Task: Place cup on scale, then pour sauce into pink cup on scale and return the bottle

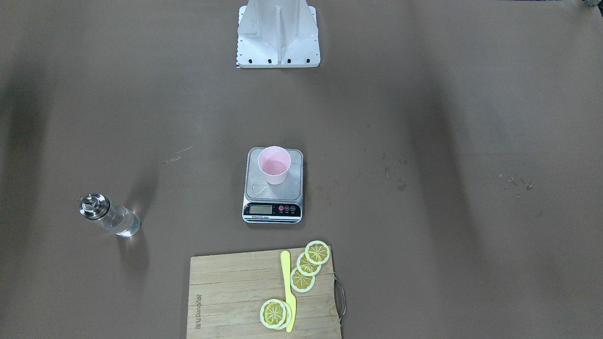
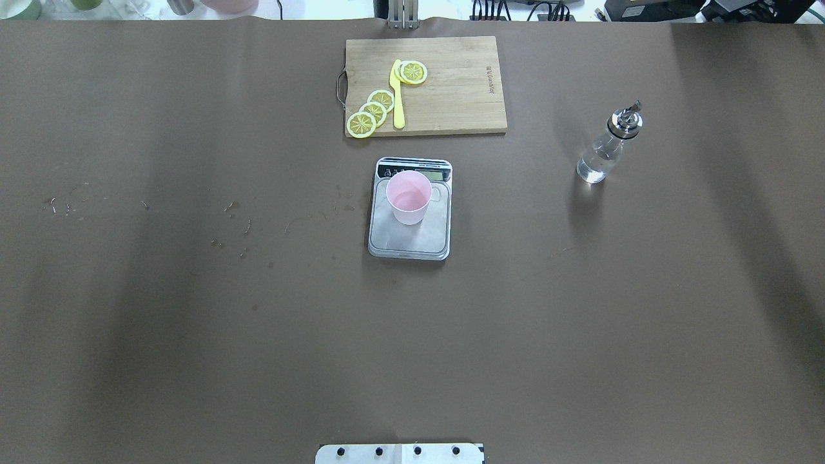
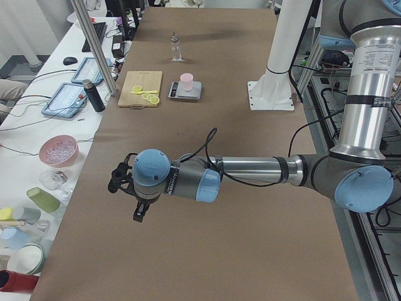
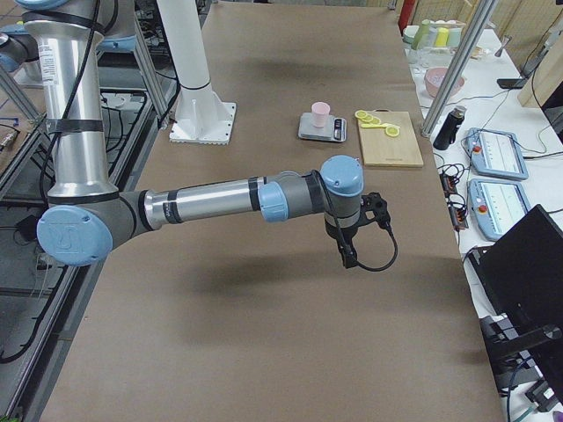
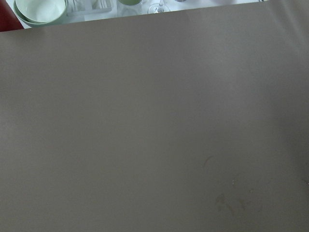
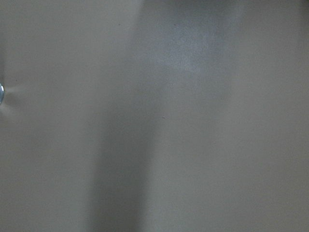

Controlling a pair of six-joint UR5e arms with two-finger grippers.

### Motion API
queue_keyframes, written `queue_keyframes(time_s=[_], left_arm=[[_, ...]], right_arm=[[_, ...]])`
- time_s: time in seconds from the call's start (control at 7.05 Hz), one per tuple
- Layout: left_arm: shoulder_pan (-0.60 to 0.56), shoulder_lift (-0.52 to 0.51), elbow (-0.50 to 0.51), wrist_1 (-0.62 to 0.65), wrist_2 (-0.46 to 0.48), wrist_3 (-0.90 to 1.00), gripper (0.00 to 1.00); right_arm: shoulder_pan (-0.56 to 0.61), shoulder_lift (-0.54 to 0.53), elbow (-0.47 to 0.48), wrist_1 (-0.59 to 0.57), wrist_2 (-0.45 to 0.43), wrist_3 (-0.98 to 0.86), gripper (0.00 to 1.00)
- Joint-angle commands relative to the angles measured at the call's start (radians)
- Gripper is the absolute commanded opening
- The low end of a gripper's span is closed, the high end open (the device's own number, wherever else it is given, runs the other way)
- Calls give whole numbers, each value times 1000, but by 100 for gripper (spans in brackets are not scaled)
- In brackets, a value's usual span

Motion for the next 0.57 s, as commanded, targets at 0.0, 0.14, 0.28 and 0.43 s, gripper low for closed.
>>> queue_keyframes(time_s=[0.0, 0.14, 0.28, 0.43], left_arm=[[-9, -4, -26, 54, 42, 36, 97], [-10, -13, -63, 106, 45, 36, 97], [-10, -17, -116, 170, 50, 36, 97], [-6, -17, -128, 174, 94, 36, 97]], right_arm=[[35, 0, -3, -25, 26, -14, 100], [35, 6, -5, -23, 20, -2, 100], [35, -3, 7, -16, 14, -2, 100], [26, 12, -12, -12, -4, -2, 100]])
